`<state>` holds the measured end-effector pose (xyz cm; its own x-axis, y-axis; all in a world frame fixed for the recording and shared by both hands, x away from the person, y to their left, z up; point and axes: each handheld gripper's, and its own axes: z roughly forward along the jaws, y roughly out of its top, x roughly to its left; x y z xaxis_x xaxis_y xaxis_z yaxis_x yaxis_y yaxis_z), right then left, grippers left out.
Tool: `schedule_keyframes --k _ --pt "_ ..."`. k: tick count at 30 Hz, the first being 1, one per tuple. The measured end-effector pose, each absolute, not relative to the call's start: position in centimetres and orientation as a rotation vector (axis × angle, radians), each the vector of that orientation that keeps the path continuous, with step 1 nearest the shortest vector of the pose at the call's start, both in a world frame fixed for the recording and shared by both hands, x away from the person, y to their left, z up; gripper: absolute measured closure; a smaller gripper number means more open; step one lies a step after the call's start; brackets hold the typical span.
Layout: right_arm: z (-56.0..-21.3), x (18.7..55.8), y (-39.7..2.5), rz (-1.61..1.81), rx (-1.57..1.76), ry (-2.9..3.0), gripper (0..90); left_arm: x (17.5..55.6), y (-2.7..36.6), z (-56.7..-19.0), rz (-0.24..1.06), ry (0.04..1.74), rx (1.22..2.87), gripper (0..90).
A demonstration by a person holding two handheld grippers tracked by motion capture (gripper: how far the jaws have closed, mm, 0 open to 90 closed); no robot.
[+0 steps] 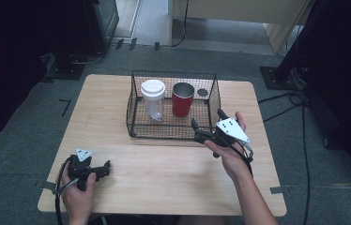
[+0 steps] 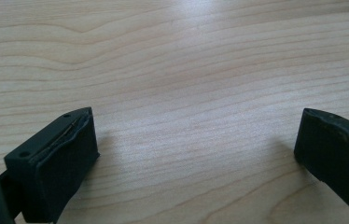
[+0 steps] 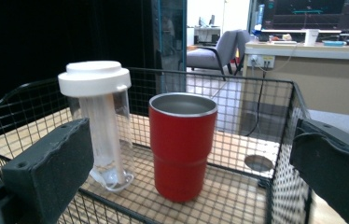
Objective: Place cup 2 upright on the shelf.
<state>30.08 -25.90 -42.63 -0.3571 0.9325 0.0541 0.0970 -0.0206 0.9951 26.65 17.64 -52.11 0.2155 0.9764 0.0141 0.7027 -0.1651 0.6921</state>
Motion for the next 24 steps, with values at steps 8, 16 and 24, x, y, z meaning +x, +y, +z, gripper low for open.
schedule_keyframes --k 8,16,24 --pt "-43.8 29.0 -27.6 1.442 1.151 1.516 0.0 26.7 17.7 -52.1 0.638 1.546 1.939 0.0" --pt "-45.1 27.8 -29.5 1.413 1.196 1.500 0.0 26.7 17.6 -52.1 0.638 1.546 1.939 0.0" --pt "-46.6 26.7 -31.3 1.380 1.244 1.492 0.0 26.7 17.6 -52.1 0.638 1.546 1.938 0.0"
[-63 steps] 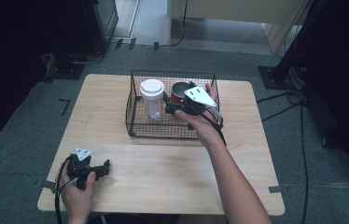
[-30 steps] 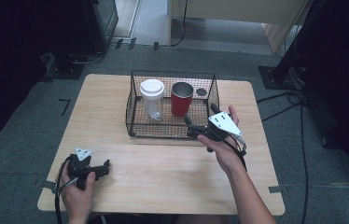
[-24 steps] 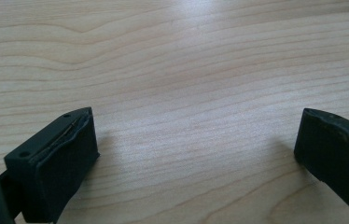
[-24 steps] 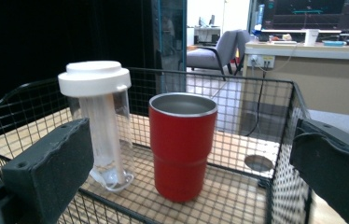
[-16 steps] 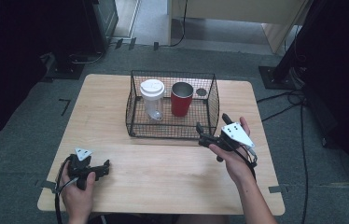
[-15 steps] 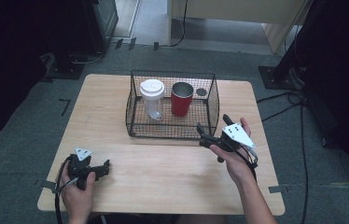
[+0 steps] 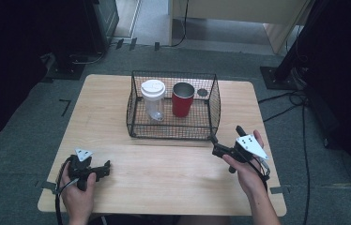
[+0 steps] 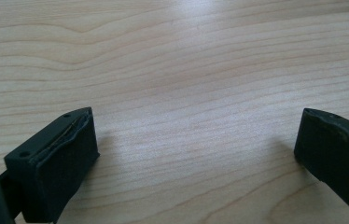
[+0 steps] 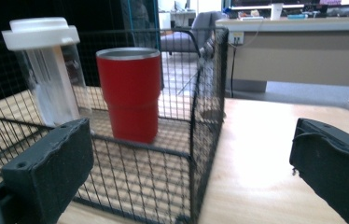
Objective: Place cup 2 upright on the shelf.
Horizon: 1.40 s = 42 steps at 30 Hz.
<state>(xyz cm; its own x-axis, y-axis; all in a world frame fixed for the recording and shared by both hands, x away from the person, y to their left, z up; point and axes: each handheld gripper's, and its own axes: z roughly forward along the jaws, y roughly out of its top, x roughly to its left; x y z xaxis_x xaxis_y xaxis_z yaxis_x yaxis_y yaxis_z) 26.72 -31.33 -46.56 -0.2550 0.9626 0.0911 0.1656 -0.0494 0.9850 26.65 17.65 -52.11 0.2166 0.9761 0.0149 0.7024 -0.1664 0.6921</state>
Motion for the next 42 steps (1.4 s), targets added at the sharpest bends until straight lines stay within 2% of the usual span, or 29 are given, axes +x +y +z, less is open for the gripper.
schedule_keyframes --k 27,42 --pt "-51.7 22.9 -37.6 1.140 1.336 1.586 0.0 26.6 17.7 -52.1 0.639 1.546 1.940 0.0" --pt "-52.2 21.7 -39.4 1.009 1.457 1.671 0.0 26.6 17.6 -52.1 0.639 1.545 1.940 0.0"
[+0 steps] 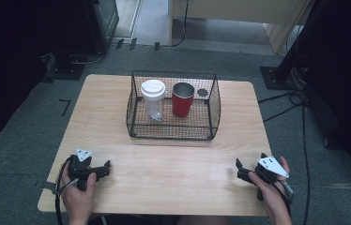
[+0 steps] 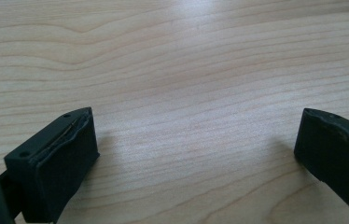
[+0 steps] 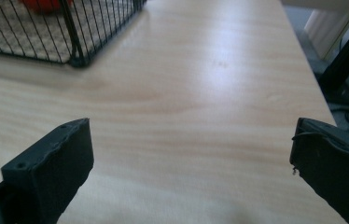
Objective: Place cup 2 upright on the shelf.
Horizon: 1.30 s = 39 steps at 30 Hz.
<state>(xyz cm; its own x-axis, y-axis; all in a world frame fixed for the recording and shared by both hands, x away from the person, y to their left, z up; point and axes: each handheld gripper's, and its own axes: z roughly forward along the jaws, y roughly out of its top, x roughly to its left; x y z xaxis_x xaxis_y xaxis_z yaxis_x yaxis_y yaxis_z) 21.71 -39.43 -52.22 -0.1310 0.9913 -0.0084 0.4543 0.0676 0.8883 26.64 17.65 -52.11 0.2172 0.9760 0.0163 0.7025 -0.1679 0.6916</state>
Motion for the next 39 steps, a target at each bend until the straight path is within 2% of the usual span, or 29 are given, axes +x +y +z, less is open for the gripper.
schedule_keyframes --k 13,39 --pt "-52.9 20.8 -40.4 0.790 1.523 1.911 0.0 26.6 17.7 -52.1 0.639 1.545 1.941 0.0" --pt "-53.0 20.7 -40.7 0.818 1.670 1.875 0.0 26.6 17.7 -52.1 0.638 1.546 1.940 0.0"
